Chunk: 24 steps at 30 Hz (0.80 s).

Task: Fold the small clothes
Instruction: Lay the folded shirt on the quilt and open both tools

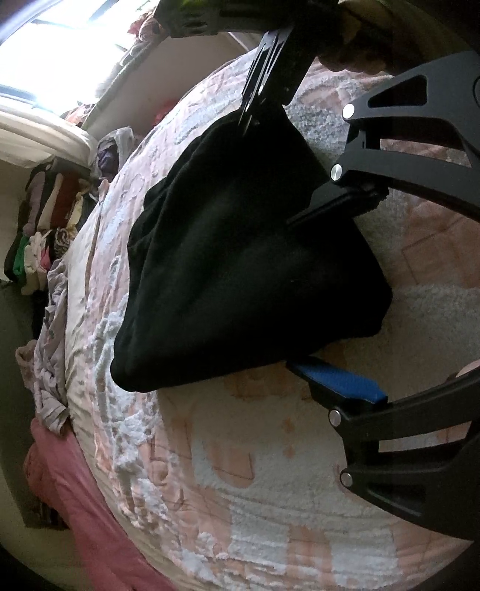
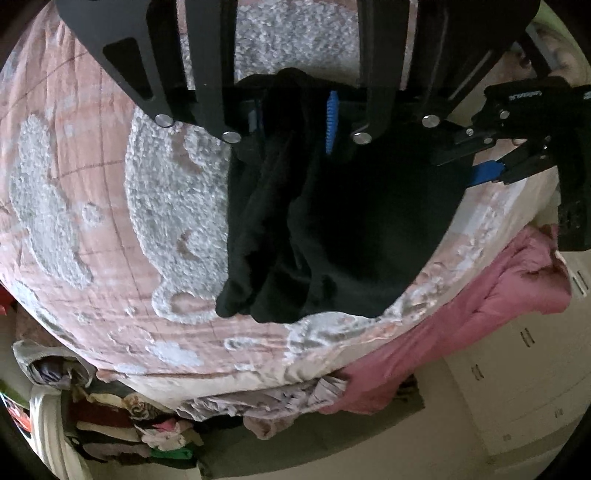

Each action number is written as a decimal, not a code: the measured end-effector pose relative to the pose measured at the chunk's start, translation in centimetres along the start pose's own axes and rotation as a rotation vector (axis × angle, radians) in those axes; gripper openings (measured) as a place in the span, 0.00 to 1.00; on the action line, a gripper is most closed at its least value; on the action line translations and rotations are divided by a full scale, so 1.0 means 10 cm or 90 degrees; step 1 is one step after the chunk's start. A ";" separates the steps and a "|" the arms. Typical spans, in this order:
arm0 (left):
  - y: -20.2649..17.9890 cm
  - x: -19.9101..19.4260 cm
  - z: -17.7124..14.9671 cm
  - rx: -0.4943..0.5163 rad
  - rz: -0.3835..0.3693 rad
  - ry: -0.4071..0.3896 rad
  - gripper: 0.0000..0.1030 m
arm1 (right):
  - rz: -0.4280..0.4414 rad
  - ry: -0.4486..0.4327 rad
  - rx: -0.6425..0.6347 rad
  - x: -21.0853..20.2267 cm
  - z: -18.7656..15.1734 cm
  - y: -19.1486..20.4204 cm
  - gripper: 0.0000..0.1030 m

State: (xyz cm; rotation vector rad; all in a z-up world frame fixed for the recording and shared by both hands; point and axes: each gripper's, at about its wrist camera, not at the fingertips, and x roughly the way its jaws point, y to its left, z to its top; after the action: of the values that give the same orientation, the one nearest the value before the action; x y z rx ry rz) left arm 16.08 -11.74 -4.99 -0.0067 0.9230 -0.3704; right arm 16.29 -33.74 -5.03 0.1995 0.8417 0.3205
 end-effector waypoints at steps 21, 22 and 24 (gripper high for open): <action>0.03 0.07 -0.02 -0.010 -0.012 0.012 0.61 | -0.049 0.025 0.050 0.12 -0.08 -0.13 0.77; 0.03 0.07 -0.02 -0.010 -0.013 0.012 0.62 | -0.047 0.025 0.055 0.11 -0.09 -0.14 0.77; 0.03 0.07 -0.03 -0.011 -0.015 0.014 0.62 | -0.046 0.026 0.059 0.10 -0.09 -0.14 0.77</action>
State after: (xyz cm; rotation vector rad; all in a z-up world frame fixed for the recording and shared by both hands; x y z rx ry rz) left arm 16.34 -11.63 -5.74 -0.0291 0.9486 -0.3851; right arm 16.53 -34.64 -6.74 0.2491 0.9023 0.2178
